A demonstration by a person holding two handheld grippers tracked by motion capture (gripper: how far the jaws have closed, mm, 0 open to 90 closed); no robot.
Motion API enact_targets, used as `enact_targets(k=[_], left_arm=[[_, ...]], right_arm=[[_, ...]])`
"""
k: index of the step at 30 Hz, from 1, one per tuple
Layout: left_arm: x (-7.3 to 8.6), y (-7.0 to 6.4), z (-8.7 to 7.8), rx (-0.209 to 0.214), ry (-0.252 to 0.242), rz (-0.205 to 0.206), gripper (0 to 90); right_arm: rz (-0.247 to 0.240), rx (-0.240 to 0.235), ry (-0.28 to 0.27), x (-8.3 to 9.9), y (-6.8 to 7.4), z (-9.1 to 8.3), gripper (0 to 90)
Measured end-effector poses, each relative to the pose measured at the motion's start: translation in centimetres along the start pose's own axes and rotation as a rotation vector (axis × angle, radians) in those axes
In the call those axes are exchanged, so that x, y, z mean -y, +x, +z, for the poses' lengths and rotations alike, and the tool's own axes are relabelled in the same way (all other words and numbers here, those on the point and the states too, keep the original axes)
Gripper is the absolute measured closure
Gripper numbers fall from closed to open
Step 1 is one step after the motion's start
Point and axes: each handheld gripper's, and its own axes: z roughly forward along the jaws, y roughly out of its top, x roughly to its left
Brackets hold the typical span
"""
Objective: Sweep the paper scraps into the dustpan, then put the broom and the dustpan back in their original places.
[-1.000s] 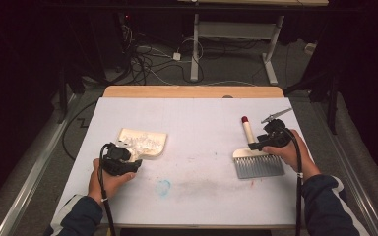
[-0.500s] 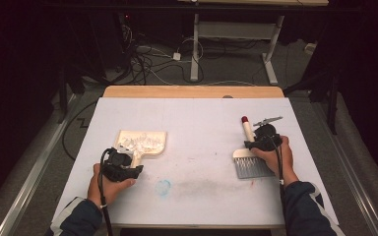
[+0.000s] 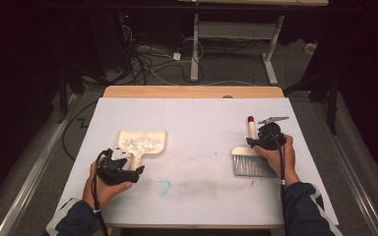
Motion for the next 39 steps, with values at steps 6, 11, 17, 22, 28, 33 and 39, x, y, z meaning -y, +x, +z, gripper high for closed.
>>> enact_targets(k=[6,11,17,22,28,33,39], left_arm=[[-0.1,-1.0,-0.5,-0.015,-0.053,0.085,20.9],[0.0,-1.6,-0.7,-0.013,-0.083,0.139,20.9],[0.4,-1.7,-1.0,-0.006,-0.11,0.161,20.8],[0.6,-1.8,-1.3,-0.009,-0.141,0.18,20.9],[0.9,-2.1,-1.7,0.006,-0.152,0.163,21.2],[1.0,-2.2,-1.8,0.004,-0.171,0.184,21.5],[1.6,-2.4,-1.8,0.016,-0.162,0.213,20.2]], right_arm=[[-0.054,-0.019,-0.1,-0.6,0.7,-1.0,39.7],[-0.085,-0.036,-0.177,-0.9,1.4,-1.9,36.2],[-0.094,-0.036,-0.245,-1.2,1.6,-2.9,32.8],[-0.097,-0.028,-0.28,-1.3,1.9,-3.7,30.3],[-0.091,-0.013,-0.306,-1.6,2.1,-4.2,29.1],[-0.09,-0.031,-0.327,-1.9,2.5,-4.6,28.2],[-0.108,-0.034,-0.351,-2.0,3.1,-5.4,25.0]])
